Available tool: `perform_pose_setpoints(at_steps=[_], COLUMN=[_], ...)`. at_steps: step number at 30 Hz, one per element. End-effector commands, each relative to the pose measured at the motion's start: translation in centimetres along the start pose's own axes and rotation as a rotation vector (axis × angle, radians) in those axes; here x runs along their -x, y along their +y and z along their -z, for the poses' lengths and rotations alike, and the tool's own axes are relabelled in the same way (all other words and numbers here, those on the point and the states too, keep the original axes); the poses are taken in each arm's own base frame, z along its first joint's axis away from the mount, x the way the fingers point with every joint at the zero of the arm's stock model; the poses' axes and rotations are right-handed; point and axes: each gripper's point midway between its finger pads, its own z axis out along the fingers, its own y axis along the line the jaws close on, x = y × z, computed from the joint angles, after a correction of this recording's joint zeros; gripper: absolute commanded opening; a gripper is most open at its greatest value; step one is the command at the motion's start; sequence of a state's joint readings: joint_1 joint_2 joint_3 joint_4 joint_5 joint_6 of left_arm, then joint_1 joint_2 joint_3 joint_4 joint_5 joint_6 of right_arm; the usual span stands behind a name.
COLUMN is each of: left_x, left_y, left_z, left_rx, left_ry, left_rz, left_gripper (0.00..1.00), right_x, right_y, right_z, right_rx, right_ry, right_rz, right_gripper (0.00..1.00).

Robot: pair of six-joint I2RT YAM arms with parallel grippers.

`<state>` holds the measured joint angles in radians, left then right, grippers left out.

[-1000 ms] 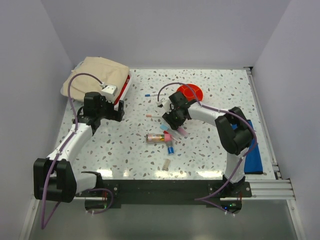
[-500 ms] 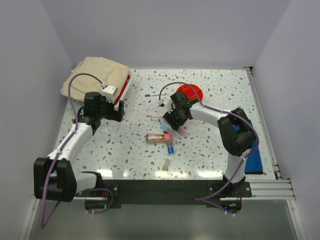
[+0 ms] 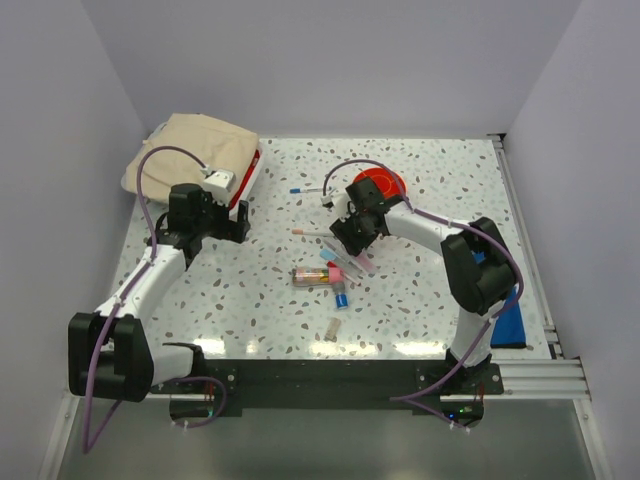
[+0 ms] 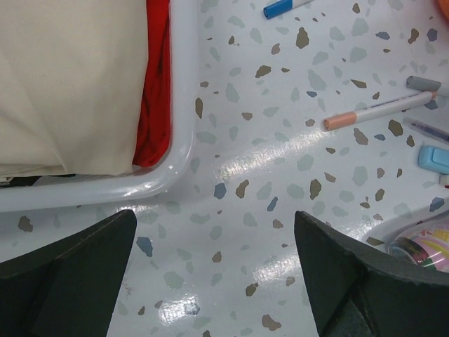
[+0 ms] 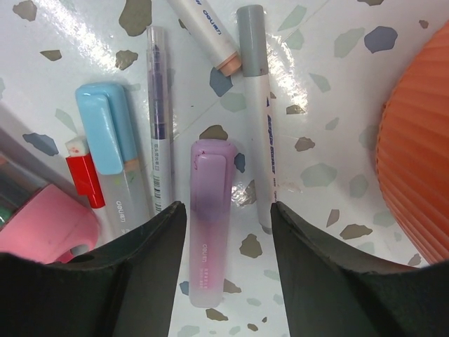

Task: Sort the stationery into containers
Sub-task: Pick up the stationery from the center of the board.

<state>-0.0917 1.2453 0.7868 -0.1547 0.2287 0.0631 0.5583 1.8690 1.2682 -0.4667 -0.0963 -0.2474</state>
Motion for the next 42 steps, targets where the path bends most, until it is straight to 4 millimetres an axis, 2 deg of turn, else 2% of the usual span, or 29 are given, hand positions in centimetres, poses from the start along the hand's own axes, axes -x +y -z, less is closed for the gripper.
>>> perform_pose_setpoints(at_steps=[1, 3, 9, 22, 27, 31, 34, 35, 36, 39, 40, 42], left_x=[0.4, 0.1, -0.1, -0.4, -0.3, -0.3, -0.3, -0.2, -0.3, -0.1, 0.3, 0.4], left_y=[0.1, 0.1, 0.1, 0.2, 0.1, 0.3, 0.4, 0.4, 0.5, 0.5, 0.5, 0.4], left_z=[-0.2, -0.3, -0.4, -0.9, -1.2, -1.4, -1.5, -1.6, -1.7, -1.8, -1.9, -2.0], left_rx=[-0.002, -0.004, -0.003, -0.002, -0.011, -0.006, -0.003, -0.001, -0.001, -0.004, -0.007, -0.011], left_ry=[-0.029, -0.025, -0.02, -0.01, -0.008, -0.001, -0.001, -0.004, -0.004, -0.006, -0.01, -0.007], left_rz=[0.01, 0.012, 0.014, 0.02, 0.023, 0.021, 0.017, 0.016, 0.016, 0.011, 0.007, -0.002], left_gripper=[1.0, 1.0, 1.0, 1.0, 1.0, 1.0, 1.0, 1.0, 1.0, 1.0, 1.0, 1.0], right_x=[1.2, 1.1, 0.9, -0.4, -1.6, -3.5, -4.2, -4.2, -4.1, -1.9, 0.5, 2.7], right_y=[0.0, 0.0, 0.3, 0.5, 0.8, 1.6, 2.1, 2.2, 2.3, 2.2, 2.2, 2.4], right_z=[0.6, 0.5, 0.2, -2.5, -3.8, -3.8, -3.4, -3.2, -2.9, -0.7, 1.0, 3.3], right_rx=[0.008, 0.011, 0.028, 0.026, 0.003, -0.001, 0.006, 0.01, 0.014, 0.025, 0.035, 0.057], right_ry=[-0.024, -0.018, -0.01, 0.062, 0.12, 0.159, 0.168, 0.168, 0.172, 0.119, 0.05, -0.004], right_rz=[0.012, 0.019, 0.017, 0.015, 0.009, -0.002, -0.013, -0.012, -0.008, 0.006, 0.014, 0.024], right_gripper=[0.54, 0.5, 0.49, 0.47, 0.45, 0.42, 0.24, 0.1, 0.03, 0.0, 0.0, 0.0])
